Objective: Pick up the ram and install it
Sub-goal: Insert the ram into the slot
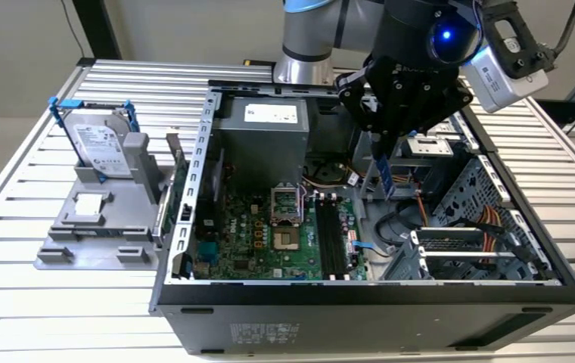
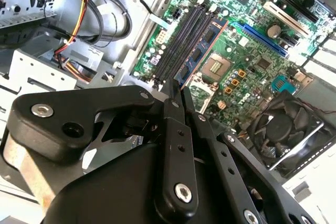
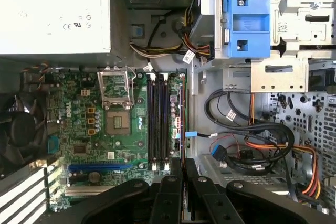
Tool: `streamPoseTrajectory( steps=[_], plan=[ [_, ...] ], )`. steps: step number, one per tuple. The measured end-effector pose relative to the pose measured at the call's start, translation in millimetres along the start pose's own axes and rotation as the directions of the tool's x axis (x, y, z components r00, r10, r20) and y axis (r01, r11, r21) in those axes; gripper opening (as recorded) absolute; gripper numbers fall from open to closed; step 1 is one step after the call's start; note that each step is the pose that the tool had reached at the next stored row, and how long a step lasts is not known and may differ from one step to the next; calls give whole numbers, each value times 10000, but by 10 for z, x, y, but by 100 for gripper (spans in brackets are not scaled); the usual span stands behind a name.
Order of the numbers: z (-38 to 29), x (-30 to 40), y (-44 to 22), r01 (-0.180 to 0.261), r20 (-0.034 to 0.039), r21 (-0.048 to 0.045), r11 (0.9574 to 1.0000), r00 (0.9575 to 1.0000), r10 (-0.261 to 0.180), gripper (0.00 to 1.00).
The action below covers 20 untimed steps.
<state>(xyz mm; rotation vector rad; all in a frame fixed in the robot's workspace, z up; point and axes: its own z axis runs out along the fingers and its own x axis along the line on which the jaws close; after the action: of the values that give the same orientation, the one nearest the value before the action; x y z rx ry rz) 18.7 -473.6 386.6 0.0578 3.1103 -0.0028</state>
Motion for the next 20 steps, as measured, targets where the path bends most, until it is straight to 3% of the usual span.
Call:
streamPoseTrajectory(
  steps=[6, 8, 11, 12, 20],
  plan=[
    [0, -2, 0, -1, -3, 2, 10000, 10000, 1, 0],
    [1, -18, 1, -2, -78, 6, 10000, 10000, 2, 0],
    [5, -43, 2, -6, -255, 13, 10000, 9997, 6, 0],
    [6, -48, 2, -8, -273, 14, 10000, 9996, 8, 0],
    [43, -60, 2, -14, -283, 14, 10000, 9996, 15, 0]
  ],
)
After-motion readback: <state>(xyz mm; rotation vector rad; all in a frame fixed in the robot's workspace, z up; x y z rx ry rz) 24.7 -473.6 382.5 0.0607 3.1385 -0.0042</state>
